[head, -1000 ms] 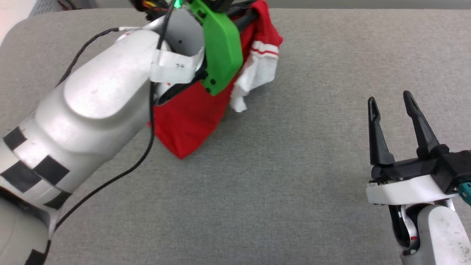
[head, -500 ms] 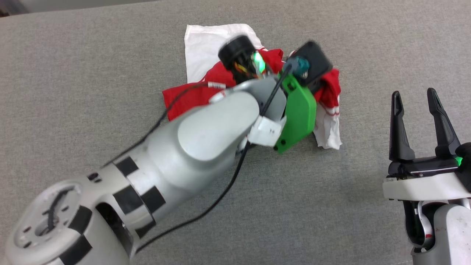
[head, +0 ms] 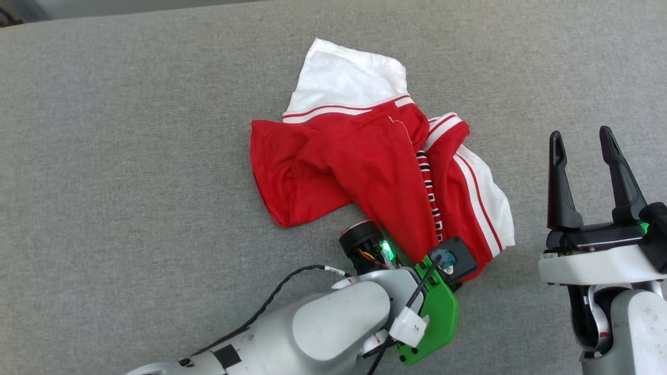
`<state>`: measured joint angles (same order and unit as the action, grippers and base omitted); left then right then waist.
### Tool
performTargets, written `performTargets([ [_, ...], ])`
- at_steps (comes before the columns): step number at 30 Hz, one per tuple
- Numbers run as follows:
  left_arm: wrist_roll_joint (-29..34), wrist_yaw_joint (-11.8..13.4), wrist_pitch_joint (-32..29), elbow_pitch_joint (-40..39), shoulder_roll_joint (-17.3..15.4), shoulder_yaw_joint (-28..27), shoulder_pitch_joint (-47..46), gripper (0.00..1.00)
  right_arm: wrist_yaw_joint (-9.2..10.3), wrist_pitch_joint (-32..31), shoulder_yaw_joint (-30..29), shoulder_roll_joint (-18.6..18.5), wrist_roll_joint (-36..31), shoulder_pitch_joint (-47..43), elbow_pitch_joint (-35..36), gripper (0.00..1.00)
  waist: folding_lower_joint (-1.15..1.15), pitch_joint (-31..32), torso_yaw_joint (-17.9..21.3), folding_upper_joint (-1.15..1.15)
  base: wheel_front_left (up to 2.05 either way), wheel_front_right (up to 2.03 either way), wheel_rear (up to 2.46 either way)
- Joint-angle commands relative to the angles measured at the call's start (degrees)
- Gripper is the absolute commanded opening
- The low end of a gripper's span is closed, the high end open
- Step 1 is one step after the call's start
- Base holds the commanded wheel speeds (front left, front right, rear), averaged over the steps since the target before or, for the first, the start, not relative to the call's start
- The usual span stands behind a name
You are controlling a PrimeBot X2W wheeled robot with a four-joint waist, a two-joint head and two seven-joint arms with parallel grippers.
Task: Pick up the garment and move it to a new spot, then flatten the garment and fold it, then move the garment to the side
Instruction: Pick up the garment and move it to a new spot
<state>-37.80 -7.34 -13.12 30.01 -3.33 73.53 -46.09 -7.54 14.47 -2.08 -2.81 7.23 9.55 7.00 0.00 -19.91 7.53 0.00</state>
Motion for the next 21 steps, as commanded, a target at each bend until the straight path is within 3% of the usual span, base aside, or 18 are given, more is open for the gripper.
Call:
performTargets([
  [1,0.1,-0.1,0.6,-0.4,0.4,-0.2,0.5,0.00,0.05,0.5,0.0,-0.1,-0.5,0.1,-0.2,1.00,0.00,0.7,-0.5,0.00,0.00,0.00,0.00],
  [2,0.1,-0.1,1.5,-0.6,0.4,-0.2,0.4,0.44,0.05,0.5,0.0,-0.1,-0.6,-0.1,-0.3,1.00,0.00,1.1,-0.7,0.00,0.00,0.00,0.00],
  [3,0.2,-0.1,2.8,-0.9,0.4,-0.2,-0.1,1.00,0.05,0.5,0.0,-0.1,-0.7,-0.2,-0.4,1.00,0.00,1.5,-0.9,0.00,0.00,0.00,0.00],
  [9,-1.2,-0.1,14.7,-1.1,0.4,-0.9,-4.2,1.00,0.05,0.5,-0.5,-0.1,-1.4,-2.2,-1.1,1.00,0.00,5.2,-2.7,0.00,0.00,0.00,0.00],
  [12,-1.2,1.0,20.3,-0.7,0.4,-2.8,-5.2,1.00,0.05,0.5,-0.7,-0.1,-1.7,-3.4,-1.4,1.00,0.00,7.2,-3.7,0.00,0.00,0.00,0.00],
  [16,-0.3,4.8,25.9,0.4,0.2,-6.0,-5.4,1.00,0.05,0.5,-0.5,-0.1,-2.0,-4.9,-1.9,1.00,0.00,9.6,-5.2,0.00,0.00,0.00,0.00],
  [21,0.7,10.3,28.0,-1.0,-3.3,-12.7,-3.0,1.00,0.05,0.5,-0.3,-0.1,-2.1,-6.4,-2.8,1.00,0.00,11.7,-7.1,0.00,0.00,0.00,0.00],
])
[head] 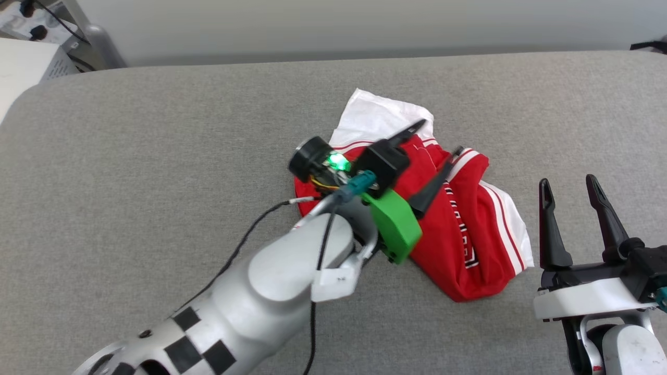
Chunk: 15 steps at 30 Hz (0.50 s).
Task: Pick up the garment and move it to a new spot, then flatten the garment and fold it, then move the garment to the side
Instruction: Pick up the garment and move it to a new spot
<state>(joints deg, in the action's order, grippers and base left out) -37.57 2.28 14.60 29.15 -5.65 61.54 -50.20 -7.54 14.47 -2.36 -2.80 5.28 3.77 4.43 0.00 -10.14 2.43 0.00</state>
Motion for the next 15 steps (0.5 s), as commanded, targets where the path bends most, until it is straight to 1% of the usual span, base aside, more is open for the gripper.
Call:
performTargets([
  [1,1.0,1.8,0.3,-1.3,-1.7,-2.5,1.7,1.00,0.05,0.5,0.0,-0.1,-0.1,-0.8,-0.3,1.00,0.00,2.2,-2.3,0.00,0.00,0.00,0.00],
  [4,4.1,5.3,0.4,-6.3,-5.0,-9.2,5.5,1.00,0.05,0.5,-0.1,-0.1,0.0,-1.3,-0.6,1.00,0.00,2.8,-3.3,0.00,0.00,0.00,0.00],
  [6,6.0,6.8,0.4,-9.2,-6.9,-13.2,8.9,1.00,0.05,0.5,-0.1,-0.1,0.0,-1.6,-0.8,1.00,0.00,3.3,-3.9,0.00,0.00,0.00,0.00],
  [10,9.3,9.1,0.4,-13.8,-9.9,-21.1,15.9,1.00,0.05,0.5,-0.1,-0.1,0.3,-2.2,-1.3,1.00,0.00,4.0,-4.9,0.00,0.00,0.00,0.00],
  [15,12.7,10.7,0.4,-18.1,-11.7,-30.1,25.1,1.00,0.05,0.5,-0.1,-0.1,0.7,-2.9,-1.9,1.00,0.00,4.8,-5.8,0.00,0.00,0.00,0.00],
])
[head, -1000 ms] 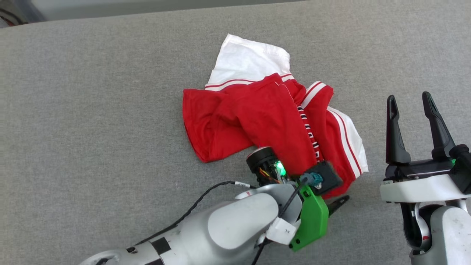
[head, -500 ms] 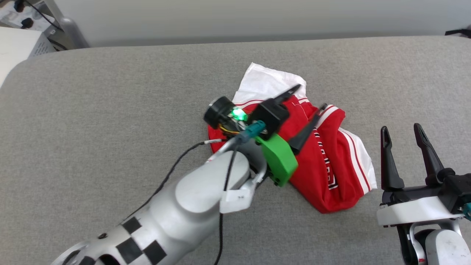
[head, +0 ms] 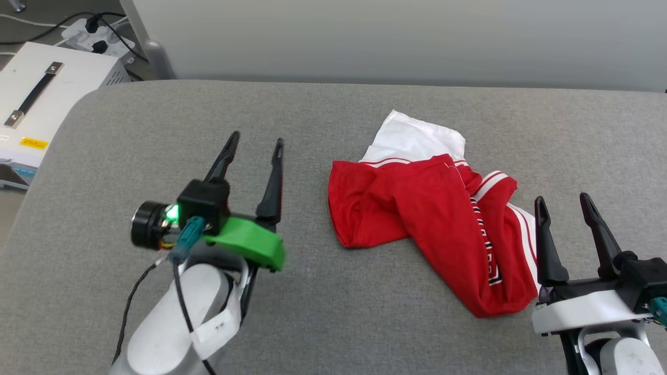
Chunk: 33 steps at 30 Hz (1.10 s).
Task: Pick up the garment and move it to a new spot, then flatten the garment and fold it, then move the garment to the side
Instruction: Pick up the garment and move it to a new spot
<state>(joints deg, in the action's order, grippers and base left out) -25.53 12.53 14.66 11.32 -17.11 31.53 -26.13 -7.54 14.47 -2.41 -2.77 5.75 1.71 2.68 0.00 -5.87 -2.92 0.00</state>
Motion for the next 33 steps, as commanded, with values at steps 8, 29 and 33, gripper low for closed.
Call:
performTargets([
  [8,5.0,-0.5,0.3,-4.1,1.1,-12.2,14.5,1.00,0.05,0.5,0.0,-0.1,0.6,-2.2,-1.3,1.00,0.00,2.5,-0.9,0.00,0.00,0.00,0.00],
  [29,16.0,-11.1,0.3,-6.2,10.9,-26.1,28.2,1.00,0.05,0.5,1.1,-0.1,3.6,-6.5,-5.1,1.00,0.00,5.5,-0.6,0.00,0.00,0.00,0.00],
  [33,17.2,-12.4,0.3,-6.1,11.8,-27.4,28.9,1.00,0.05,0.5,1.2,-0.1,4.2,-7.0,-5.7,1.00,0.00,5.7,-0.6,0.00,0.00,0.00,0.00],
])
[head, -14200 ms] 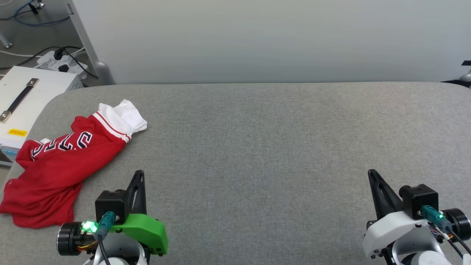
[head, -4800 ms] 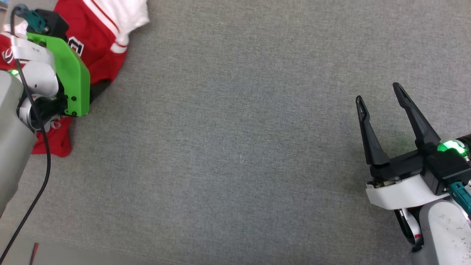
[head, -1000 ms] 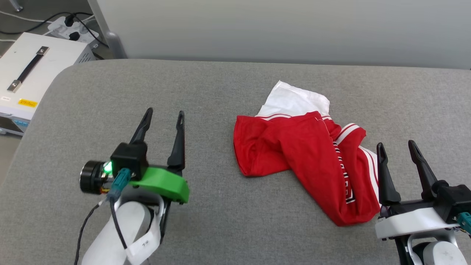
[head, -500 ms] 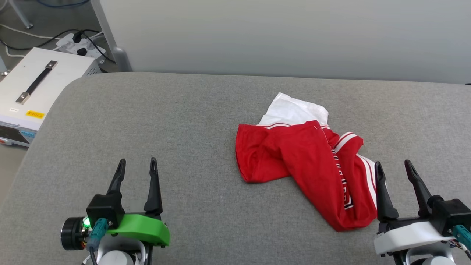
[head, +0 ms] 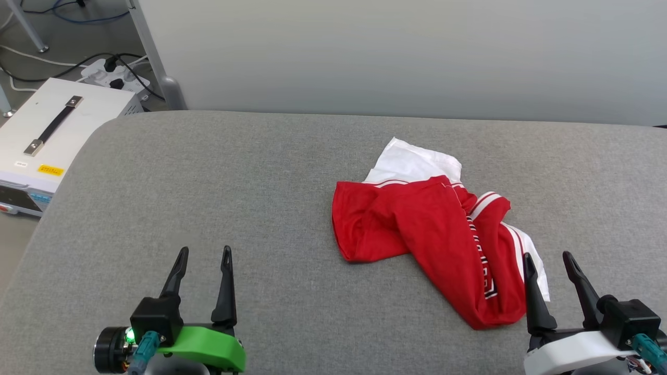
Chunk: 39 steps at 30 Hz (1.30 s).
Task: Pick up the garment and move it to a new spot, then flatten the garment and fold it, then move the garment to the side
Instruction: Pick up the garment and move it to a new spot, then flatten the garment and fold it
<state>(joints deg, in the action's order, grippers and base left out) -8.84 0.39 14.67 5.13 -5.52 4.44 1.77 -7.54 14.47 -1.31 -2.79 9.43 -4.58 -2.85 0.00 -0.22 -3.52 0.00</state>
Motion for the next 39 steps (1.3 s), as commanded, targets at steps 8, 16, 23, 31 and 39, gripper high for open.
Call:
performTargets([
  [8,2.1,-2.1,0.3,0.8,1.4,-2.4,1.7,1.00,0.05,0.5,0.3,-0.1,0.8,-1.0,-1.2,1.00,0.00,0.2,-0.3,0.00,0.00,0.00,0.00],
  [16,3.2,-3.1,0.3,1.6,2.0,-3.4,1.8,1.00,0.05,0.5,0.5,-0.1,0.9,-0.8,-1.5,1.00,0.00,0.1,-0.3,0.00,0.00,0.00,0.00],
  [23,3.3,-3.9,0.3,2.6,2.3,-3.8,1.3,1.00,0.05,0.5,0.5,-0.1,0.8,-0.6,-1.4,1.00,0.00,-0.4,-0.2,0.00,0.00,0.00,0.00],
  [31,3.0,-6.1,0.3,5.0,1.9,-3.8,-5.4,1.00,0.05,0.5,1.0,-0.1,0.5,1.0,-1.2,1.00,0.00,-2.4,0.5,0.00,0.00,0.00,0.00],
  [39,1.2,-7.8,0.3,9.6,-2.9,0.4,-22.0,1.00,0.05,0.5,2.0,-0.1,-0.4,4.0,-0.3,1.00,0.00,-6.1,2.7,0.00,0.00,0.00,0.00],
])
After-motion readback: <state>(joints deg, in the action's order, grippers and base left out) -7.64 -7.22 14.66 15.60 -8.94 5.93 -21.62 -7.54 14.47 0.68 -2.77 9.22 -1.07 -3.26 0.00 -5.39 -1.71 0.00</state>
